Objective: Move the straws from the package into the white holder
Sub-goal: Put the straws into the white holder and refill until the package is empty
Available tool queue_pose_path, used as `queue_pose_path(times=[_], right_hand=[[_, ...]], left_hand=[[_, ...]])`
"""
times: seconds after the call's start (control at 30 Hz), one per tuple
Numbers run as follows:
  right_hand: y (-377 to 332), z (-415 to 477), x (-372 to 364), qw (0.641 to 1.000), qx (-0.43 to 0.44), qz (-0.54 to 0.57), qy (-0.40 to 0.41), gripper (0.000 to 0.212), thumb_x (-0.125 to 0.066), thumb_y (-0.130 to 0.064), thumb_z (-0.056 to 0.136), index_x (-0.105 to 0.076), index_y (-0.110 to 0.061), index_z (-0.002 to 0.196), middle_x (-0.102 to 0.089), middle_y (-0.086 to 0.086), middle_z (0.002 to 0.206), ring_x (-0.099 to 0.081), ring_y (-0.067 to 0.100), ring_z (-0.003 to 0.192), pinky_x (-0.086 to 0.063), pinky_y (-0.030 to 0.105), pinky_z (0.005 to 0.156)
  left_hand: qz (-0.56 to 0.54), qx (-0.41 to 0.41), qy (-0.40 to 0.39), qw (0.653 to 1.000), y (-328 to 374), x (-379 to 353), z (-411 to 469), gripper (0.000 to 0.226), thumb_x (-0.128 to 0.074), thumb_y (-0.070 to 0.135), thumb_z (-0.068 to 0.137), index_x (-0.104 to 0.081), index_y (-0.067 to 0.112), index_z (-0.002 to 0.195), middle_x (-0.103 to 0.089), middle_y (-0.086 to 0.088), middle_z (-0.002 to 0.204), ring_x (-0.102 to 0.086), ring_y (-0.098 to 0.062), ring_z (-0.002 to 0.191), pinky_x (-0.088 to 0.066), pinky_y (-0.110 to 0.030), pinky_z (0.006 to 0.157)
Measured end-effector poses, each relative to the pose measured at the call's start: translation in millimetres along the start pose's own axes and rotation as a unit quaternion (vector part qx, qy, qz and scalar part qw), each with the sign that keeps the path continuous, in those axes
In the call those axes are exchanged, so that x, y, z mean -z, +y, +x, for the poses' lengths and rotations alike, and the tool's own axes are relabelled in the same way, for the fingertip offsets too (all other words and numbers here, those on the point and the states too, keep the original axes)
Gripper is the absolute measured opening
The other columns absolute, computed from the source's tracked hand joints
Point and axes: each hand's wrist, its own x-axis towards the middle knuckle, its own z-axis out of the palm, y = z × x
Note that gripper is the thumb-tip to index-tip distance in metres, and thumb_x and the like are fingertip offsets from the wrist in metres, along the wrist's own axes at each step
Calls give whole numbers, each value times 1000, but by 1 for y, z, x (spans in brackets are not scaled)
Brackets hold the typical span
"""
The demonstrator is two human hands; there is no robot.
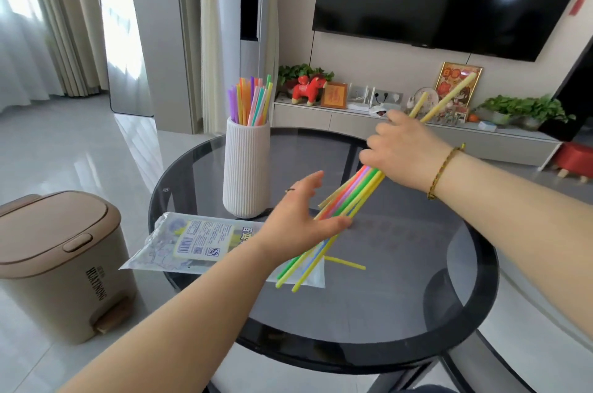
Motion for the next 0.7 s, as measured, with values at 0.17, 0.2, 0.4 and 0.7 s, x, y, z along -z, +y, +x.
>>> queue_pose_path(times=[0.17, 0.2, 0.4, 0.7], right_hand=[[-11, 15, 17, 993, -7, -47, 104, 16, -74, -33, 54, -60, -28, 49, -59, -11, 42, -59, 7, 48, -52, 19, 70], [-13, 16, 20, 991, -4, -45, 129, 15, -73, -31, 55, -60, -28, 49, -59, -10, 42, -59, 7, 48, -54, 21, 73], [-24, 18, 18, 954, -74, -12, 290, 35, -43, -8, 80, -65, -28, 99, -73, -4, 99, -64, 16, 102, -48, 39, 95], [-59, 28, 45, 259, -269, 916, 145, 27, -57, -15, 84, -50, -19, 111, -63, -2, 98, -59, 6, 89, -48, 26, 89]], left_hand=[[39, 54, -15, 998, 11, -7, 13, 32, -64, 28, 77, -50, 18, 105, -56, 6, 85, -52, -18, 80, -35, -9, 60], [31, 54, -3, 998, 9, -7, 13, 14, -61, 25, 79, -51, 19, 87, -50, 6, 70, -47, -18, 67, -35, -13, 53], [-77, 56, 60, 994, -4, -3, 12, 13, -50, 17, 85, -49, 10, 74, -41, 0, 56, -39, -18, 53, -39, -31, 56], [-163, 24, 46, 985, -14, 3, 6, 21, -55, 14, 84, -51, 21, 64, -46, 7, 49, -44, 1, 40, -44, -17, 53]])
